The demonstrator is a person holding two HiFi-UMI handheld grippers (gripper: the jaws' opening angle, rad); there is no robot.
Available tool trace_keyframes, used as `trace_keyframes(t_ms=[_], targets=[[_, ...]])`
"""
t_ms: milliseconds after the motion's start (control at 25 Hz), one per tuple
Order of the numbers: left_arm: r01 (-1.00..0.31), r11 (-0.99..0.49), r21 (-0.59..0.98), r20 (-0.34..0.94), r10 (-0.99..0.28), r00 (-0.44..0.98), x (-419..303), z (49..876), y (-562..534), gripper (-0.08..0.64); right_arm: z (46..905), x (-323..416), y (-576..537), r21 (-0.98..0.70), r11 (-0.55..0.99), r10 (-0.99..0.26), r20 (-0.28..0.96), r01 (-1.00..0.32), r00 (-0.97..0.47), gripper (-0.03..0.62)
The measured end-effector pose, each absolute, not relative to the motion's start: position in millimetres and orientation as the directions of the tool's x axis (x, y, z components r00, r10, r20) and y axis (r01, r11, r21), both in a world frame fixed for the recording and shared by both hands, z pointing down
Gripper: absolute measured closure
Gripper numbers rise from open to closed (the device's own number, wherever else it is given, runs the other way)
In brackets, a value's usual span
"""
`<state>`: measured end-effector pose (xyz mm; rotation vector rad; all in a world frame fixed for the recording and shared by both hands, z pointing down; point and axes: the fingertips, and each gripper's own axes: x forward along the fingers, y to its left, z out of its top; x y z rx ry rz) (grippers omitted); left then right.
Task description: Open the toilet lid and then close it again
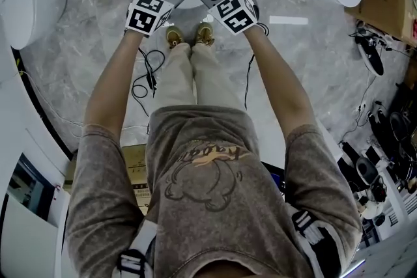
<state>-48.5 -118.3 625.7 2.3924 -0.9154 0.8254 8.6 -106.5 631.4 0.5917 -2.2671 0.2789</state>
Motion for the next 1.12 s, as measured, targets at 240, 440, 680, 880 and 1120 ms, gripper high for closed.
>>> trace_keyframes(t_ms=[240,440,680,880,1120], targets=[[-0.716,-0.666,0.209,0.677,-0.429,0.598,-44,658,-85,0.206,660,9,-72,-0.119,0.847,-0.299,0.698,-0.518,-0.651,0.342],[-0.719,-0.658,0.222,0.684,-0.421,0.596,-39,698,-75,0.206,702,13,-62,-0.126,0.835,-0.302,0.710,-0.536,-0.637,0.342],[-0.721,-0.651,0.236,0.707,-0.394,0.587,-45,747,-60,0.206,751,7,-49,-0.157,0.824,-0.270,0.737,-0.545,-0.620,0.342],[-0.744,-0.614,0.265,0.717,-0.390,0.578,-46,787,-54,0.206,793,6,-43,-0.172,0.822,-0.239,0.761,-0.543,-0.603,0.342],[-0.769,-0.583,0.260,0.723,-0.411,0.555,-49,819,-52,0.220,824,5,-41,-0.168,0.814,-0.244,0.770,-0.556,-0.590,0.350]])
